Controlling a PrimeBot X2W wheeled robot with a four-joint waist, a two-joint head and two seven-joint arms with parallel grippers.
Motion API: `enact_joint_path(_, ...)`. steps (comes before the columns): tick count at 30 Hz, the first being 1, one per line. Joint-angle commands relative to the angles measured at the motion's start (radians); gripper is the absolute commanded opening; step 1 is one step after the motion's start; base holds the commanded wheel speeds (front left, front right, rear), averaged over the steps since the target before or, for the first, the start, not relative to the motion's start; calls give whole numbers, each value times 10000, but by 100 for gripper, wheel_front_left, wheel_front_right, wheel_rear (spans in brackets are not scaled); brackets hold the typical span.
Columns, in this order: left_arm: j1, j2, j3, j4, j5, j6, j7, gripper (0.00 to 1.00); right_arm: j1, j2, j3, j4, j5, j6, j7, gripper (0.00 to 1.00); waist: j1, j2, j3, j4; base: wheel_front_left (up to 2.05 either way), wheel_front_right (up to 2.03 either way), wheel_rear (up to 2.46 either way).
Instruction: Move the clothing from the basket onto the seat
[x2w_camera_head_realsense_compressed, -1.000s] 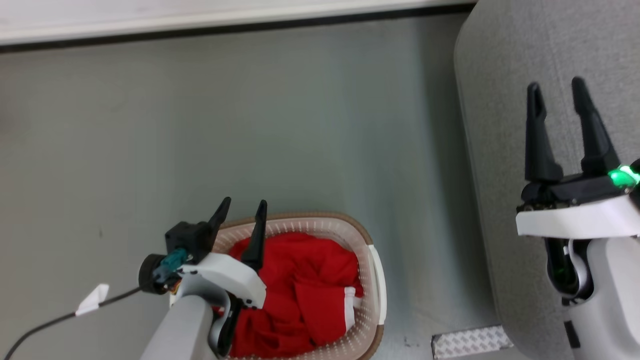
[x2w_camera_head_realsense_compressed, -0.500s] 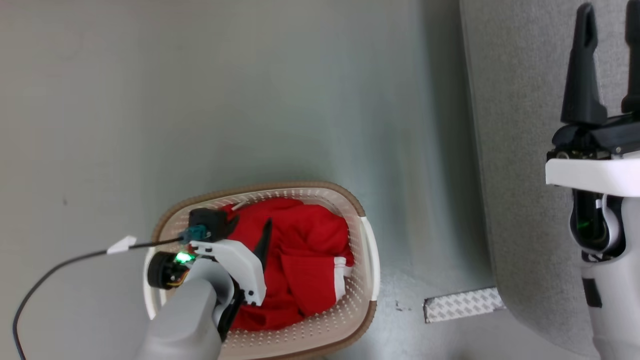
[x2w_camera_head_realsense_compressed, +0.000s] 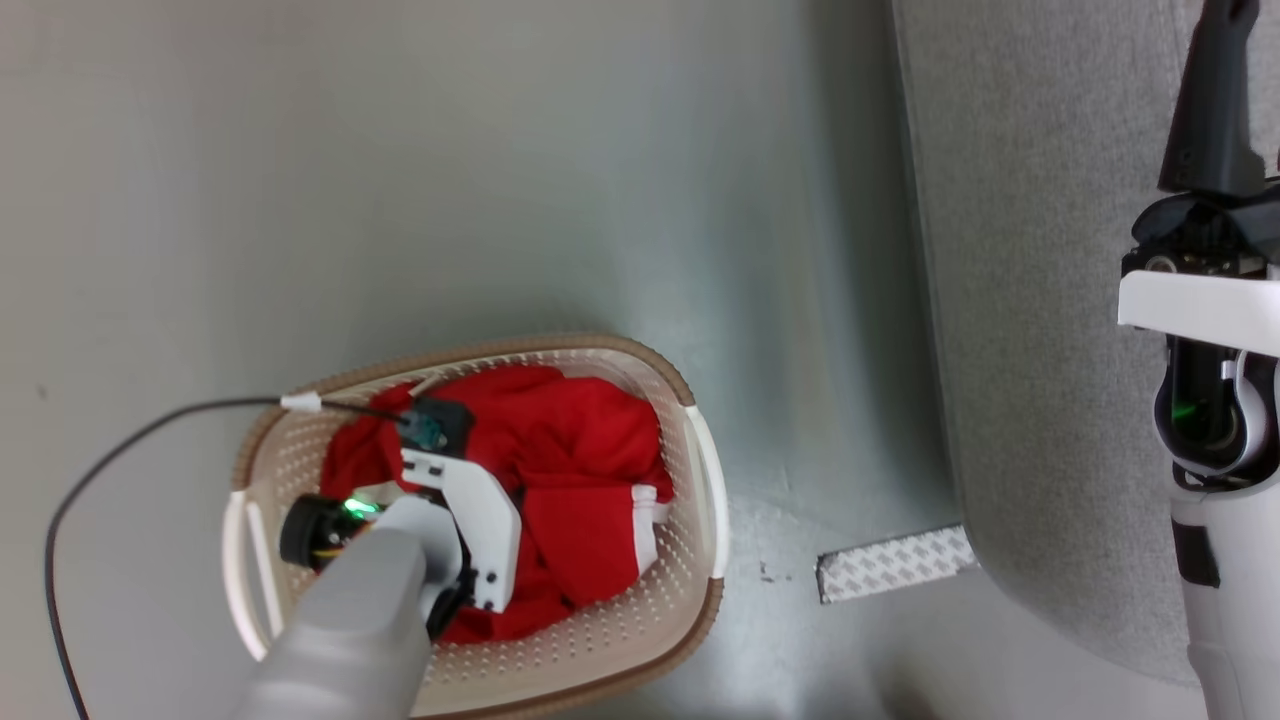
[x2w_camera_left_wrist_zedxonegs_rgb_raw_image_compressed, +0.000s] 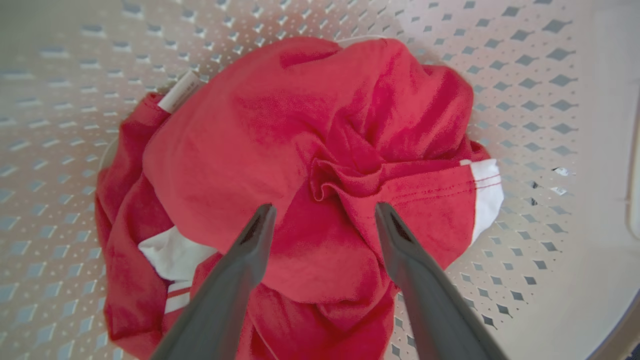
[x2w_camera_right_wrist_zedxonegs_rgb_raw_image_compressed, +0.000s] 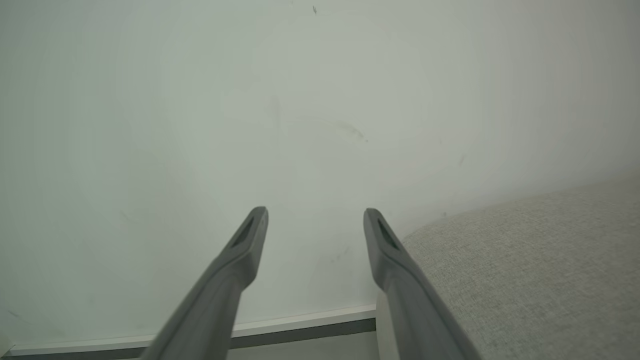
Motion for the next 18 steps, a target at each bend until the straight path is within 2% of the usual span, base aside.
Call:
enact_joint_path(1,-165,148,-37,82,135,71,120,100,-169,19,-67,-60,59,30,9,100,-1,0,190,-129,0,0,0)
enact_joint_path(18,-641,979,-751,269,702,1231,1597,100,-666,396,154,-431,605,30,9,100,-1,0,1506,-972,0,0,0)
